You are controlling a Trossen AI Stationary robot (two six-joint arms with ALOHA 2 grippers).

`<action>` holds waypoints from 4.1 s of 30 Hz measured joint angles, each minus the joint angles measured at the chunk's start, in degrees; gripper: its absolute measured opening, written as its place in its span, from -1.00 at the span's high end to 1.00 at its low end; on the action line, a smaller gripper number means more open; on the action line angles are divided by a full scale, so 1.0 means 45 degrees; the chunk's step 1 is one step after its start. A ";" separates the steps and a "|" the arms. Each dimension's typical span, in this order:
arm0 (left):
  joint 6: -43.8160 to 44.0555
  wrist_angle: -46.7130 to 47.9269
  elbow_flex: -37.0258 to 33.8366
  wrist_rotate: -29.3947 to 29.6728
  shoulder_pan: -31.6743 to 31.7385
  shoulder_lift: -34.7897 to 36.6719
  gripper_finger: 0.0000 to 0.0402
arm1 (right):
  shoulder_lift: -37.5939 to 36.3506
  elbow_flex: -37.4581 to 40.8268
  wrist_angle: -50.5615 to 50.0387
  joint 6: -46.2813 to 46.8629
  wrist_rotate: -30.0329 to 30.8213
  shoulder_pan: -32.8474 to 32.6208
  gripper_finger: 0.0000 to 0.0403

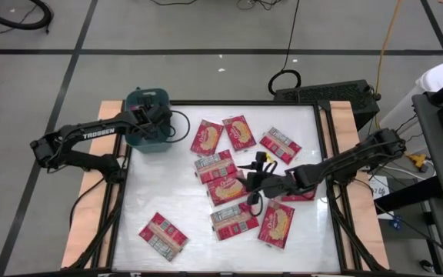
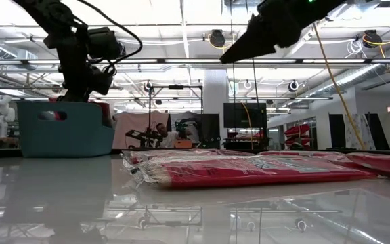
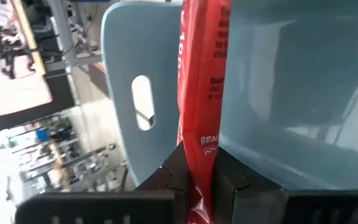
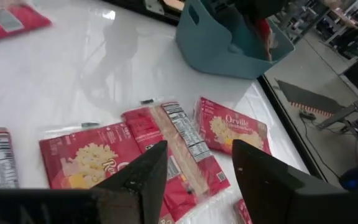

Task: Sort popcorn bags into baskets
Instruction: Put the red popcorn bag into the blue bin, then stack the red popcorn bag on top of the other red popcorn bag into the blue bin

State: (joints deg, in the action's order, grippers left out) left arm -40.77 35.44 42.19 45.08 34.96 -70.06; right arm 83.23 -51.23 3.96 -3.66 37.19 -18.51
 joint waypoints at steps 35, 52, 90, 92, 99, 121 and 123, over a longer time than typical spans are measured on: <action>0.0431 0.0132 0.0049 -0.1623 0.1049 -0.0015 0.12 | -0.0489 0.0546 0.1023 -0.0147 0.0000 -0.0163 0.15; 0.8638 0.6166 0.5833 -0.5295 -0.0196 0.0104 0.61 | -0.0489 0.0546 0.0979 0.0604 0.0018 -0.0146 0.15; 1.1520 0.2458 0.0300 -0.3307 -0.7698 0.1224 0.92 | -0.0494 0.0468 -0.0182 0.2855 -0.0291 -0.0129 0.15; 1.1536 0.2482 0.0272 -0.3158 -0.7703 0.1224 0.91 | -0.0489 0.0468 -0.0177 0.2855 -0.0291 -0.0129 0.15; 1.2102 0.3530 0.0272 -0.2574 -0.7689 0.1224 0.92 | -0.0491 0.0468 -0.0259 0.2863 -0.0291 -0.0129 0.15; 1.4976 0.4713 0.0277 -0.2394 -0.7849 0.1224 0.92 | -0.0705 0.0453 -0.2178 0.3503 -0.0394 0.0137 0.15; 1.5281 0.4717 0.0286 -0.2613 -0.8049 0.1224 0.93 | -0.0909 0.0177 -0.3272 0.3828 -0.0813 0.0576 0.15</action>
State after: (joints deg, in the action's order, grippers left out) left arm 28.00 56.67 43.48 33.32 -1.26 -64.55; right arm 79.14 -50.43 -10.77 13.57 33.53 -15.92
